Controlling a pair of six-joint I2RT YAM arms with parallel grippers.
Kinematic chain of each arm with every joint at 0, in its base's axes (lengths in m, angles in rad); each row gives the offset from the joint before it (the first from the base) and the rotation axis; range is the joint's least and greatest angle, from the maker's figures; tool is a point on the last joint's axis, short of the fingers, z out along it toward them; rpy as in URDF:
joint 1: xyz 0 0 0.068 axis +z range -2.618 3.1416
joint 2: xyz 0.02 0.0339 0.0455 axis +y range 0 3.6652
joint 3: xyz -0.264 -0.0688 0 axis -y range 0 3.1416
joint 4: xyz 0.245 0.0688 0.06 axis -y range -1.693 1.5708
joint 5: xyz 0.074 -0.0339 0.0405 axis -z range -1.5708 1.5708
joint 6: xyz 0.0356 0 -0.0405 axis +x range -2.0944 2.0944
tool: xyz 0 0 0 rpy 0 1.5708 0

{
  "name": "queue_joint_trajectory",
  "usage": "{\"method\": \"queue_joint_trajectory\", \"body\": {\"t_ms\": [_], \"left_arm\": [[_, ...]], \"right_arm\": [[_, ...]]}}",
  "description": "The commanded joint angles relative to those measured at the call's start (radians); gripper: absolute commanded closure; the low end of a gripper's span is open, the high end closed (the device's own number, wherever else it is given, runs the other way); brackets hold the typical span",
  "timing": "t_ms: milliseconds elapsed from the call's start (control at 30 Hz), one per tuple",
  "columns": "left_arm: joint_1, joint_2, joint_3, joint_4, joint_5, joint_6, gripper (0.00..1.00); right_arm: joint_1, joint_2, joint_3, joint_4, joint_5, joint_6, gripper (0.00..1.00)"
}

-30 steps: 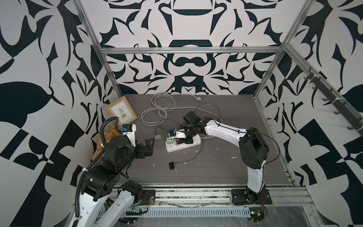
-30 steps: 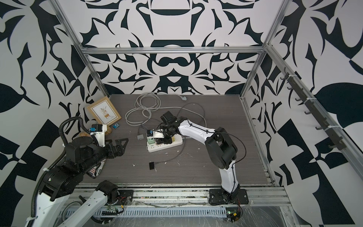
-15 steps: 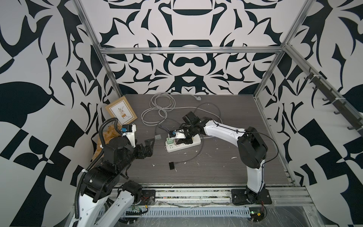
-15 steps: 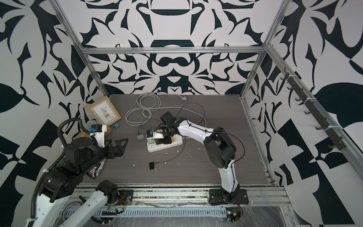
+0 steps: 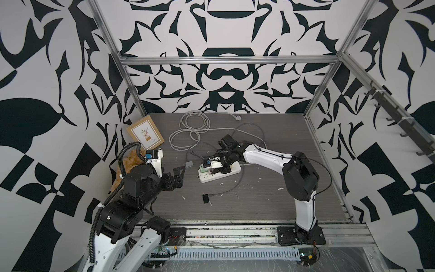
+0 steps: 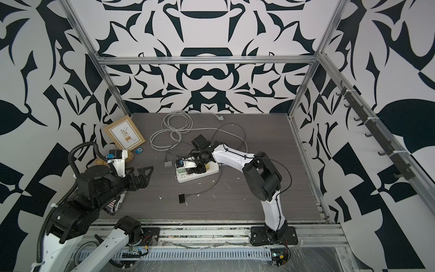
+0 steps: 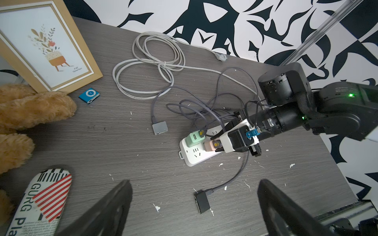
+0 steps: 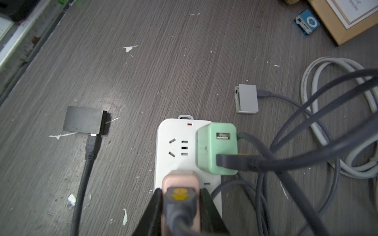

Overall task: Charge mp3
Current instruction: Insert the plug into the socket.

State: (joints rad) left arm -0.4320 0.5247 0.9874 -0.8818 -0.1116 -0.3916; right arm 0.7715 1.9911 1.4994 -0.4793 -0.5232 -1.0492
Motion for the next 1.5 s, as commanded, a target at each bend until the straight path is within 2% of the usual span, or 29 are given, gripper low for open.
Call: {"method": "queue_joint_trajectory", "body": {"t_ms": [0, 333, 767, 1100, 1333, 1467], "left_arm": [[0.002, -0.012, -0.019, 0.0, 0.007, 0.007, 0.0], [0.003, -0.012, -0.026, 0.014, 0.02, 0.009, 0.01], [0.002, -0.007, -0.041, 0.047, 0.061, 0.006, 0.0], [0.003, 0.017, -0.049, 0.111, 0.111, 0.003, 0.01], [0.003, 0.018, -0.052, 0.132, 0.131, -0.003, 0.01], [0.003, 0.018, -0.055, 0.136, 0.144, -0.009, 0.0]], "right_arm": [[-0.001, 0.029, 0.007, -0.092, 0.019, -0.047, 1.0], [-0.003, 0.078, 0.014, -0.227, 0.038, -0.068, 1.0], [-0.018, 0.138, 0.078, -0.36, 0.04, 0.009, 1.0], [-0.018, 0.184, 0.128, -0.44, 0.109, 0.029, 1.0], [-0.012, 0.154, 0.041, -0.277, 0.164, 0.112, 1.0], [-0.011, 0.176, 0.059, -0.271, 0.194, 0.165, 1.0]]}}
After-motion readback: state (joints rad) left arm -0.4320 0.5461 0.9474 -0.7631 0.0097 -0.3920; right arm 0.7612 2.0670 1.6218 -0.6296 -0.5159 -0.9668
